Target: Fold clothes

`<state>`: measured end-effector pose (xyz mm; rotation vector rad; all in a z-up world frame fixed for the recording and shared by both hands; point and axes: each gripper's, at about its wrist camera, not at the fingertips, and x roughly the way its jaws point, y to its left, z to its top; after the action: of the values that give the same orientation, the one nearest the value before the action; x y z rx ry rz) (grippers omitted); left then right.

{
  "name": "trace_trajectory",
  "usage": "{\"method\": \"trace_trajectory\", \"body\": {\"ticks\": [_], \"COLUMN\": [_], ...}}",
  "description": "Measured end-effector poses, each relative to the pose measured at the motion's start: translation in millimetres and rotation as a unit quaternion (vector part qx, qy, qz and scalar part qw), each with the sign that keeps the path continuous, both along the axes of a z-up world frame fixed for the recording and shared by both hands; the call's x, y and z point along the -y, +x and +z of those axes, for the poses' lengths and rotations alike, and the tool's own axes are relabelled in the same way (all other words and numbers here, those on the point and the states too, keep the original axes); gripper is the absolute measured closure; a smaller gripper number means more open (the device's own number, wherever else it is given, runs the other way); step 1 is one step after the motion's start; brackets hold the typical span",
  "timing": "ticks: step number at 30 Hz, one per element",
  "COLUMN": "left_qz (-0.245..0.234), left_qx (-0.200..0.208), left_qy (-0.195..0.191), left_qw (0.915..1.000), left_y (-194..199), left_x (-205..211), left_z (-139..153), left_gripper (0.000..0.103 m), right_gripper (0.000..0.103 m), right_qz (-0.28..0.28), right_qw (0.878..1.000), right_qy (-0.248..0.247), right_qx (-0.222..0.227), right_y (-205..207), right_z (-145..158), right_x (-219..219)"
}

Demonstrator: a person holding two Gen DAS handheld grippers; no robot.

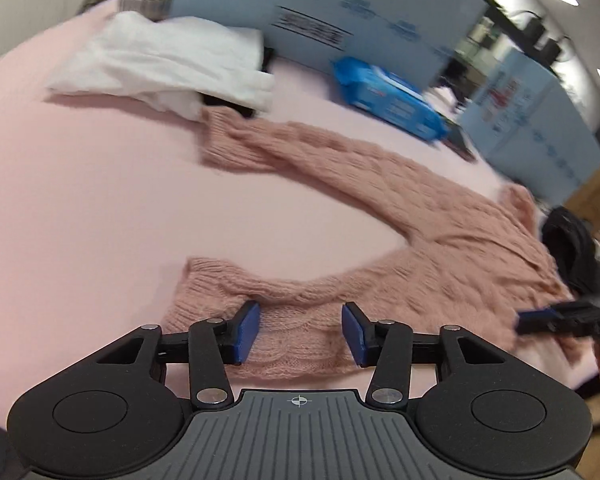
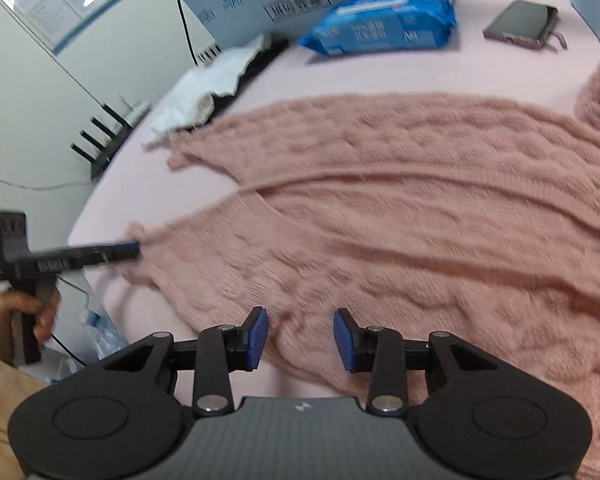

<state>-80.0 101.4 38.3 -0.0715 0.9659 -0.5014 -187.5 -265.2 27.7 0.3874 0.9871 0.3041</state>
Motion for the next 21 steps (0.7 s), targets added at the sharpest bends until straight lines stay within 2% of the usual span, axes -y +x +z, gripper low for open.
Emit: {"method": "trace_trajectory", "body": {"ticks": [3, 6, 8, 10, 11, 13, 14, 16, 17, 19, 21], "left_qz": [-0.002, -0.034, -0.020, 0.007, 0.009, -0.027, -0.042, -0.112, -0.136, -0.182, -0.224], "left_qx": [-0.016, 0.004, 0.029, 0.056, 0.066, 0.094, 0.098, 0.105, 0.101, 0.085, 0.065], "left_qy": [0.013, 0.019, 0.033, 0.030, 0.026, 0.005, 0.000, -0.022, -0.038, -0.071, -0.093], "left_qw": [0.9998, 0.9992, 0.9988, 0.9980, 0.9975, 0.9952, 0.9943, 0.9880, 0.9848, 0.9771, 0.9679], "left_y": [9.1, 8.3, 9.3, 13.1, 13.8, 12.2, 11.1, 6.4, 4.7, 0.9, -6.5], "left_x": [2.1, 9.9, 11.6, 13.6, 16.4, 37.8, 45.0, 84.4, 103.6, 145.3, 184.1], "left_z": [6.6, 21.0, 31.2, 44.5, 49.2, 64.0, 67.2, 72.6, 70.6, 63.7, 55.4], "left_gripper": [0.057, 0.056, 0.055, 0.055, 0.055, 0.053, 0.052, 0.049, 0.049, 0.049, 0.049], "right_gripper": [0.064, 0.064, 0.063, 0.062, 0.062, 0.062, 0.062, 0.061, 0.061, 0.058, 0.055], "right_qz": [-0.001, -0.035, -0.095, -0.166, -0.205, -0.277, -0.330, -0.402, -0.429, -0.461, -0.481], "right_qw": [1.000, 0.999, 0.994, 0.985, 0.977, 0.958, 0.939, 0.910, 0.898, 0.884, 0.875], "right_qy": [0.003, 0.017, 0.025, -0.007, -0.033, -0.072, -0.090, -0.100, -0.098, -0.081, -0.045], "right_qx": [0.006, 0.031, 0.051, 0.050, 0.044, 0.030, 0.017, -0.005, -0.013, -0.018, -0.022], "right_y": [-8.5, -25.5, -50.0, -76.3, -89.9, -115.4, -134.5, -163.3, -175.8, -190.9, -197.7], "right_z": [2.8, 18.0, 30.4, 37.4, 39.9, 41.4, 41.4, 38.6, 35.9, 27.5, 12.1], "right_x": [3.8, 22.3, 50.7, 81.1, 96.2, 121.4, 138.0, 159.6, 167.8, 177.9, 186.1]}}
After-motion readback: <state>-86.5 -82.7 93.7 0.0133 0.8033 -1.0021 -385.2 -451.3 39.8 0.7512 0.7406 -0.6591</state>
